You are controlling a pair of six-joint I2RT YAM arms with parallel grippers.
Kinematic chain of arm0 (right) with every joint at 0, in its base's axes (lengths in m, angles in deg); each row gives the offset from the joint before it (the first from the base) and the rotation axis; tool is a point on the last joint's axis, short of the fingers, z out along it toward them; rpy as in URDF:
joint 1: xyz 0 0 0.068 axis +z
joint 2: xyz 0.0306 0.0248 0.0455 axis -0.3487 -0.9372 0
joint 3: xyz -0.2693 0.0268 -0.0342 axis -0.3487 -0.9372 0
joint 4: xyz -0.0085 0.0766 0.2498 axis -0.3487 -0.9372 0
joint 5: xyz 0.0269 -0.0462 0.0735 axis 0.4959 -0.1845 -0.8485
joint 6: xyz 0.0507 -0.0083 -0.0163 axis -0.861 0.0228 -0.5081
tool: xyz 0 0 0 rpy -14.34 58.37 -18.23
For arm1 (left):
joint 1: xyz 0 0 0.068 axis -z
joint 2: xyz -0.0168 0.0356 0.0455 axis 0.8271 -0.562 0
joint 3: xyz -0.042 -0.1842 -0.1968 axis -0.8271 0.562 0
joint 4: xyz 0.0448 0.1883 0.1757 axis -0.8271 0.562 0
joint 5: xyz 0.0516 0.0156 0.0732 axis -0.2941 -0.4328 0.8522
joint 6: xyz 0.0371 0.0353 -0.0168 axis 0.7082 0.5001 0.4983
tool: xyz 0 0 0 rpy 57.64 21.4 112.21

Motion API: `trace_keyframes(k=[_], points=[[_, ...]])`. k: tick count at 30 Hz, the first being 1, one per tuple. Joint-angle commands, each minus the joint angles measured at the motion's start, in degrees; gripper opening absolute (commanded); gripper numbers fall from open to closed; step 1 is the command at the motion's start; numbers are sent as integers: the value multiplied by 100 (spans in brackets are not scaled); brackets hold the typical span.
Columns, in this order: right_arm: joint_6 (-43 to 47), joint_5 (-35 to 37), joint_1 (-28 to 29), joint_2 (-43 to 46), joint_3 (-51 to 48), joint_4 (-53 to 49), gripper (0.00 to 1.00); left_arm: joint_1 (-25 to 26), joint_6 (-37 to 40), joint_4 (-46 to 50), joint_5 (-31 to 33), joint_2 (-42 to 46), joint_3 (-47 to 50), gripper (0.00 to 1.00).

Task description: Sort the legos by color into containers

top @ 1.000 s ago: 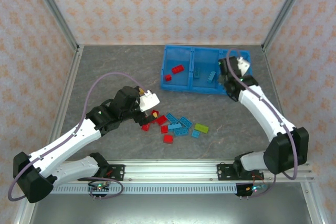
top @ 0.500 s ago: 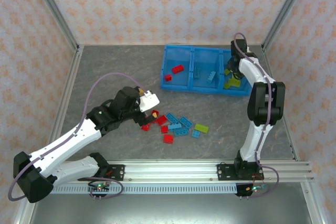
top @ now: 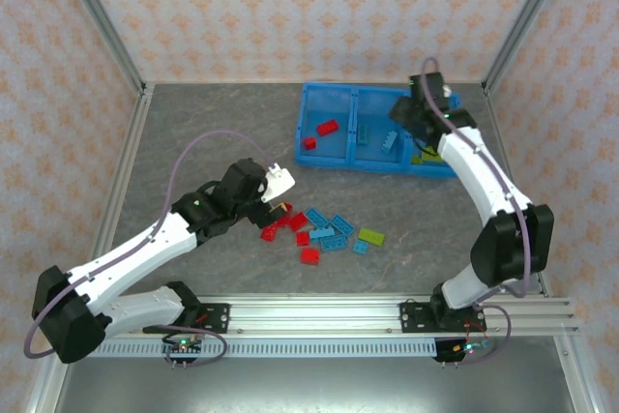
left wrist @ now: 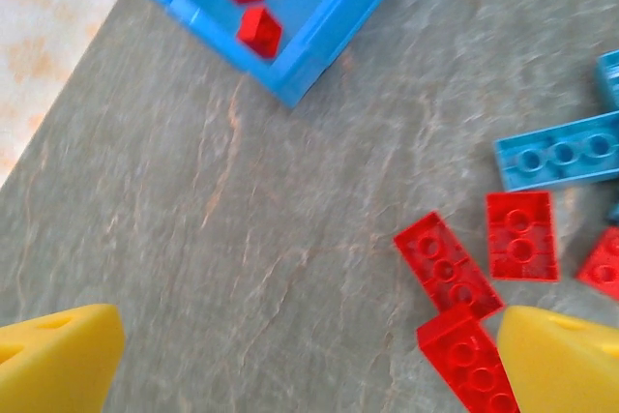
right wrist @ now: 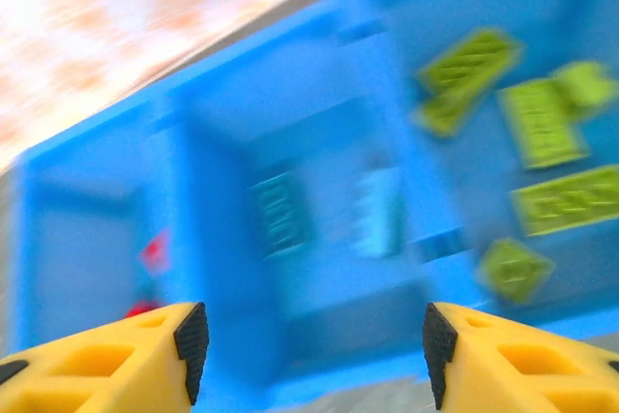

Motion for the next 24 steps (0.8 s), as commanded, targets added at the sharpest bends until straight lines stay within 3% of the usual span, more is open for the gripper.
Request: trace_keyframes(k=[1,5,11,16,20,24], points=[[400,-347,616,-67,147,-4,63,-18,-1003,331,938,-361,-618,100],[241,-796,894,-171,242,20,63,-35,-2791,1205,926,-879,-1520,98],[212,-427,935,-275,226,-79,66,-97,-4683,818,-212,-855,-738,92],[201,-724,935,-519,328,19,66,-97,-5031,575,-1019,-1236,-143,86],[126,-767,930,-627,370,28,66,-97,-5061,382,-872,-1446,303,80],[113,-723,929,-643,359,21,66,-92,-5001,182,-730,-1707,528,66]])
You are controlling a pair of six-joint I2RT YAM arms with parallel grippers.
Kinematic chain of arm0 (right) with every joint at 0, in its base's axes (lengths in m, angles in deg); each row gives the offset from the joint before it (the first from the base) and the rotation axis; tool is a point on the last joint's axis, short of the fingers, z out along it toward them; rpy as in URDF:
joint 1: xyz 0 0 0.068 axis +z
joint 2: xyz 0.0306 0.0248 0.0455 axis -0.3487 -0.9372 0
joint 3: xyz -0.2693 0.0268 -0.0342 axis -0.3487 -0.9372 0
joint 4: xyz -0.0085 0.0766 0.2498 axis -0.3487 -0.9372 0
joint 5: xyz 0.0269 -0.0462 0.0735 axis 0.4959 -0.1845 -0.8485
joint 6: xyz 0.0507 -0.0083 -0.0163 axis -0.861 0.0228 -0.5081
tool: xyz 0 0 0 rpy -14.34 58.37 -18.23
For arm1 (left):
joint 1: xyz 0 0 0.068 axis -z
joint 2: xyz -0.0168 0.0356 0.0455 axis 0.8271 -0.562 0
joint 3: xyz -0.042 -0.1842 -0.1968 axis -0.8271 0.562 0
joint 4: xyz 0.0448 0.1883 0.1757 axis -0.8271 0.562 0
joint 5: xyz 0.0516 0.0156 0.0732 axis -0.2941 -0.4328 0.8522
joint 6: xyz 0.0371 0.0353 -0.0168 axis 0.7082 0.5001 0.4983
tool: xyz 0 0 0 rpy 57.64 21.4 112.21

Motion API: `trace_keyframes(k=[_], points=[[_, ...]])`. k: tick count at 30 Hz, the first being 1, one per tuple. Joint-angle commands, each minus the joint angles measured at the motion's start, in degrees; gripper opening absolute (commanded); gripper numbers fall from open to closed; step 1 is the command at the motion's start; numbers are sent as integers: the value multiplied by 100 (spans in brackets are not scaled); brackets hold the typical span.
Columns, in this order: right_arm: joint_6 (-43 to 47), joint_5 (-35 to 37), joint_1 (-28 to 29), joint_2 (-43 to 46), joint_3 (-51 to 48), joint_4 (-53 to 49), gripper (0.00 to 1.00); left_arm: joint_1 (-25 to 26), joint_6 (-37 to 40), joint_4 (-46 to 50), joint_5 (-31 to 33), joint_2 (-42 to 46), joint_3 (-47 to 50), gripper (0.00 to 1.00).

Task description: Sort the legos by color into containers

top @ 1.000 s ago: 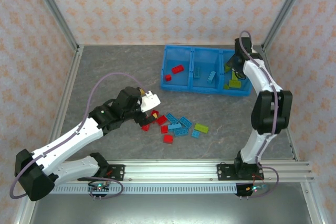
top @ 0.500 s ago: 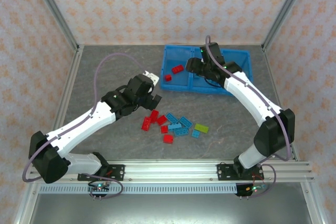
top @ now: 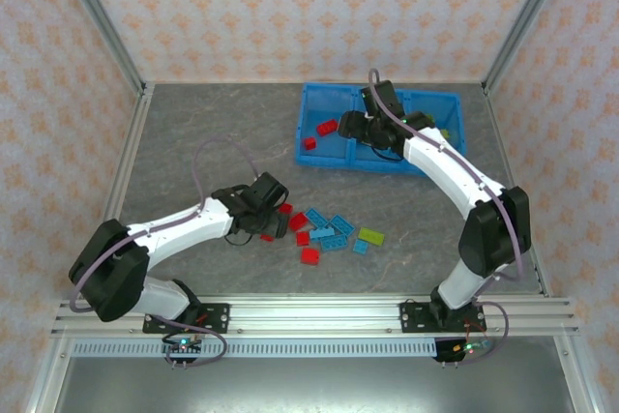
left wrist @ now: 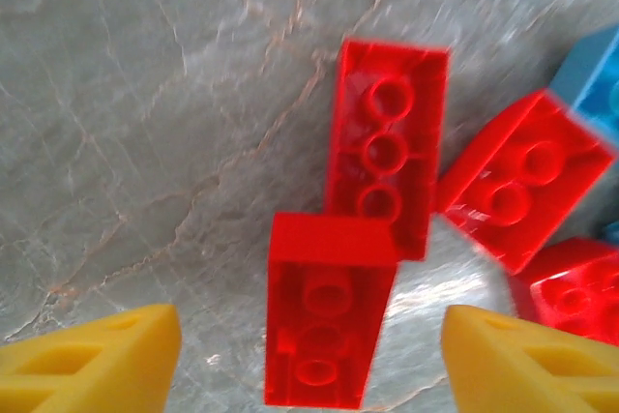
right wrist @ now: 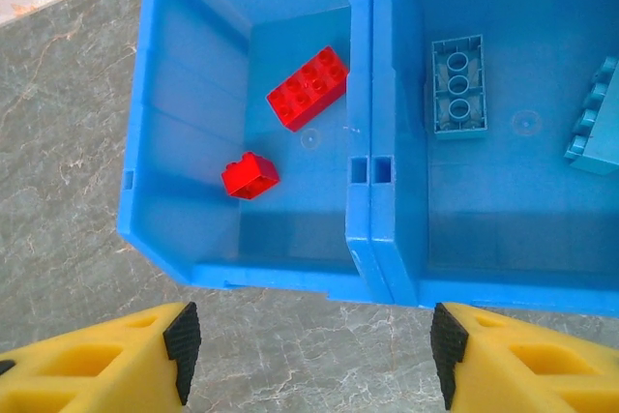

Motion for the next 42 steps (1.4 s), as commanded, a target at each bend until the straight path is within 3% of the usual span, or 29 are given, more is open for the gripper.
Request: trace_keyframes(k=[1,7,16,20,23,29,32,38,42], points=[[-54,39,-4,-19,197,-27,66,-16,-124,-351,72,-165,89,62],[-79,71,-2,-20,204,-101,66,-7,-100,-597,0,-369,117,34],[-80,21,-7,100,193,-297,66,-8,-125,-409,30,208,91,31],[-88,-60,-7,315,34,-385,66,2,-12,-305,-110,946,-274,31],[-156,-282,-1,687,-466,-176,66,4,236,-441,-81,1025,-799,31],[-214,-916,16,1751,-2002,625,67,-1,1073,-450,164,-575,-2783,28],[-83,-690,8,2160,-2448,609,67,-14,1458,-146,333,-1673,-4084,28],[223,-366,14,2265,-2570,624,68,-126,1893,469,851,-3736,-6432,29],[576,-218,8,2161,-2369,591,69,-290,1900,681,976,-4559,-7409,32]])
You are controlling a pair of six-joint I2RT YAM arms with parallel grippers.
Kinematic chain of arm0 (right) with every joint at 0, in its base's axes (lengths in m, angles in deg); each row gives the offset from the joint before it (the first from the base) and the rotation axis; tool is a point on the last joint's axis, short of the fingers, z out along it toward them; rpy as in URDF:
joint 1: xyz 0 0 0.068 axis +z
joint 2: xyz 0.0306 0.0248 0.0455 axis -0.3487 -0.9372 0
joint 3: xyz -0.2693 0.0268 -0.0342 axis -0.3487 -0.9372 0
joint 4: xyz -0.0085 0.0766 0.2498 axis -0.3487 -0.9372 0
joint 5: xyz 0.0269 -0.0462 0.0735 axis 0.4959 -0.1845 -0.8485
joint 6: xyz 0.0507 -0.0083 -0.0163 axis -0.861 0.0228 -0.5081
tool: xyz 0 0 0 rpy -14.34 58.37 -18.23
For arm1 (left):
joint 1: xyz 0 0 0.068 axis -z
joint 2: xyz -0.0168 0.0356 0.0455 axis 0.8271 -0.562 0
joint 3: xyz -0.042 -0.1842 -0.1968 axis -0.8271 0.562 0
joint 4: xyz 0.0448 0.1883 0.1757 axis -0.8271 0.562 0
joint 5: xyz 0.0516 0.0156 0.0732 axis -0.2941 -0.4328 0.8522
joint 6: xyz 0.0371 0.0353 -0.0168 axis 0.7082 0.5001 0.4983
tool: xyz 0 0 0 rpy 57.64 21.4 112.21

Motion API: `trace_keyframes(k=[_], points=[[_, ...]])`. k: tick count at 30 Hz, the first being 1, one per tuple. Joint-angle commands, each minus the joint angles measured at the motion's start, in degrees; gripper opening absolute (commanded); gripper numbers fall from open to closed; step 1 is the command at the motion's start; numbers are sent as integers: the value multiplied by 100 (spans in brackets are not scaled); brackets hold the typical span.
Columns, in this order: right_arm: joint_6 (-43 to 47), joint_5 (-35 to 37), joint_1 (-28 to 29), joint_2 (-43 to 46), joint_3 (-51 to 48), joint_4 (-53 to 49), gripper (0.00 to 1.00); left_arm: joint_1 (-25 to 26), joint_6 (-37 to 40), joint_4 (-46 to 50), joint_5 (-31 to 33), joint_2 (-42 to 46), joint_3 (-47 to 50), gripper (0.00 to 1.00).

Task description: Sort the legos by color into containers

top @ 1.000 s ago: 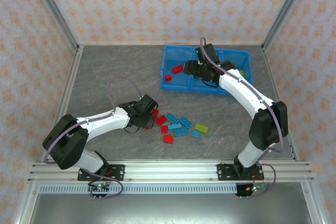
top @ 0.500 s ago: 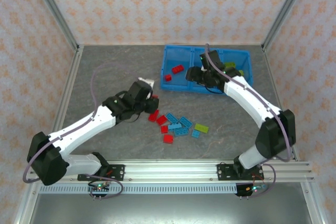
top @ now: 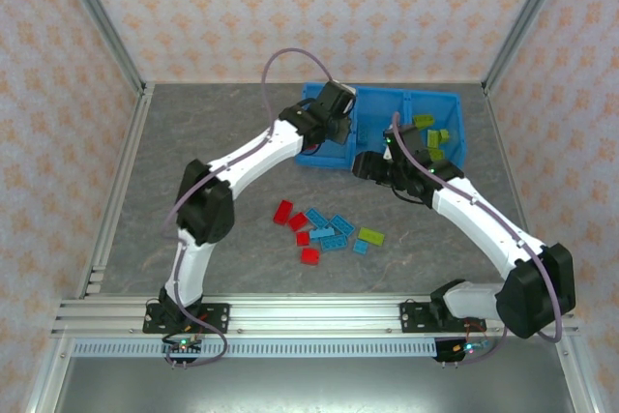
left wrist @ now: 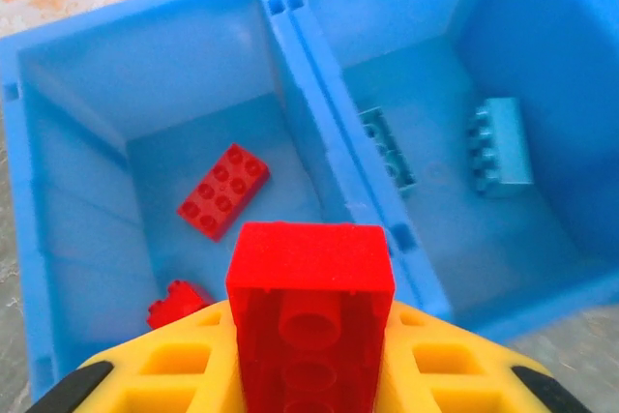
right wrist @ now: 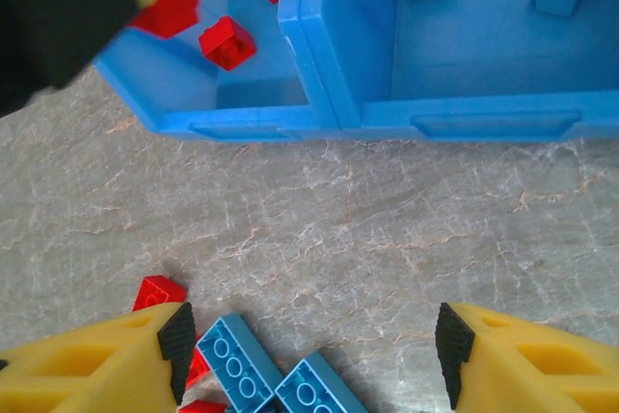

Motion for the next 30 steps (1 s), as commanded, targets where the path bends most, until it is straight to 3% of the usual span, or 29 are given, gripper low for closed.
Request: trace_keyframes(k=[1,5,9,15,20,25,30], points=[[443,302,10,-82,278,109,69,-169,229,554,381,-367,-659,34],[490,160,9,-203,460,50,69,-184,226,713,456,-632,-1094,46],[419,-16,13,-185,460,59,69,-167,170,689,438,-287,-898,54],[317,-21,15,-64,390,102,69,7,-6,433,432,1145,561,55],[67,-21,17,39,251,299,70,27,-565,-6,294,2602,2587,55],[-93,-13,9,-135,210,323,70,-27,-974,211,-423,3032,3822,54],[-206,-167,10,-311,274,292,70,-179,-1216,18,-1159,2855,4554,54]])
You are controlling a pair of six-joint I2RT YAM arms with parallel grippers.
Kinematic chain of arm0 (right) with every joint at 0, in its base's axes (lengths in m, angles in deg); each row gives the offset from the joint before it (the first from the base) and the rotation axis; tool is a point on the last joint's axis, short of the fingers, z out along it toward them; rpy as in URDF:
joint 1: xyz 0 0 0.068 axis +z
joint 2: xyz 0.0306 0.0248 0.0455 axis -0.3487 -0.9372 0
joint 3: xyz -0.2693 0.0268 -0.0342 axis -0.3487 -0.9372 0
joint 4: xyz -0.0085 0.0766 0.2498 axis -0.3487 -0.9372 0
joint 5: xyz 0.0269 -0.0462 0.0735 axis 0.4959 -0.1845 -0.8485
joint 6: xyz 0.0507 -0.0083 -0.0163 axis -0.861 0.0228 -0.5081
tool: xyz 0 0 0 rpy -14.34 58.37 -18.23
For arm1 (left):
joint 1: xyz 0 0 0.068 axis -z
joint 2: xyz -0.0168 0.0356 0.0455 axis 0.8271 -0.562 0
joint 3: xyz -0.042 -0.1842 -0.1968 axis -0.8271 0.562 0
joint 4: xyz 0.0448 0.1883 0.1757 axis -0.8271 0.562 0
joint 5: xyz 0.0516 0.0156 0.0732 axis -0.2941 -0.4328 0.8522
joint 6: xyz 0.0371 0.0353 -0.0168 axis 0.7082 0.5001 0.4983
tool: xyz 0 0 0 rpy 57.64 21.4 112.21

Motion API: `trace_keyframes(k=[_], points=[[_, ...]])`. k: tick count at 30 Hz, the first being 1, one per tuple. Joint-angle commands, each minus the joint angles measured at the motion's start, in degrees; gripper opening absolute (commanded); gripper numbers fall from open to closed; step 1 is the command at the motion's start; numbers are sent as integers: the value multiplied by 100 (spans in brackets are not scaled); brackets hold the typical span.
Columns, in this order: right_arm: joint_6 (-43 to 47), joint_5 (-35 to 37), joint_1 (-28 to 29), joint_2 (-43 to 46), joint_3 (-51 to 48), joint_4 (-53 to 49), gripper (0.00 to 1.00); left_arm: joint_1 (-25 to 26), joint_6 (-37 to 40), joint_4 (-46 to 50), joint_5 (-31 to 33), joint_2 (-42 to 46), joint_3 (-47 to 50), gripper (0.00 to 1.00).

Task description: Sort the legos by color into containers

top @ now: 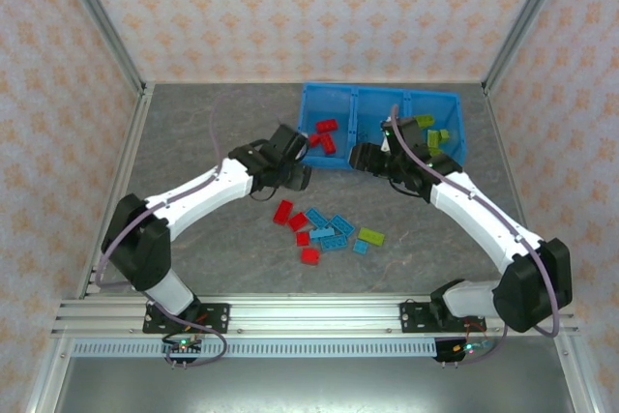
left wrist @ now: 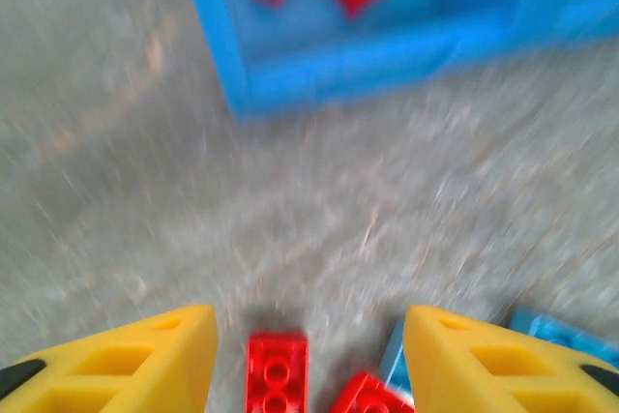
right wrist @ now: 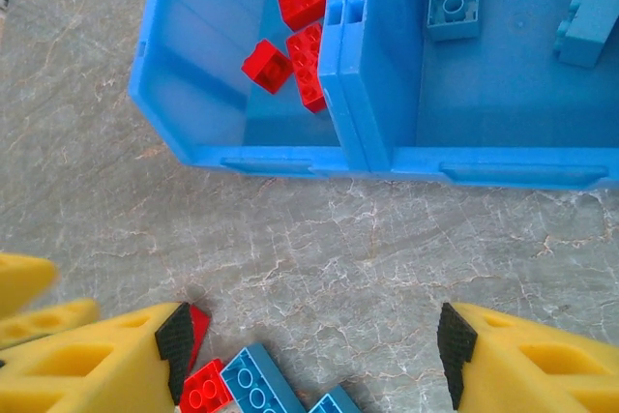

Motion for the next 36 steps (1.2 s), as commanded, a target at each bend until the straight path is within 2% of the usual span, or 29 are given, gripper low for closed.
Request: trace_keyframes(k=[1,3,9,13,22,26,33,36], points=[[-148,-84,13,-95,1,69,70,-70,-248,-53,-639,-261,230,54],[-146,-50,16,-113,26,20,70,-71,-195,-110,-767,-474,269,54],[-68,15,13,-176,131,-170,70,-87,-21,-10,-276,-1004,238,51],[-78,-25,9,-177,119,-211,70,-106,-14,-47,-301,-1255,250,47],[-78,-42,15,-232,140,-258,70,-114,-38,-171,-58,-1356,530,41],[-52,-69,14,-293,206,-333,70,-114,-78,-190,-44,-1234,607,44],[-20,-80,10,-281,240,-364,70,-74,-166,38,-115,-455,919,53],[-53,-104,9,-292,208,-329,70,-70,-189,79,-278,-242,1145,54]])
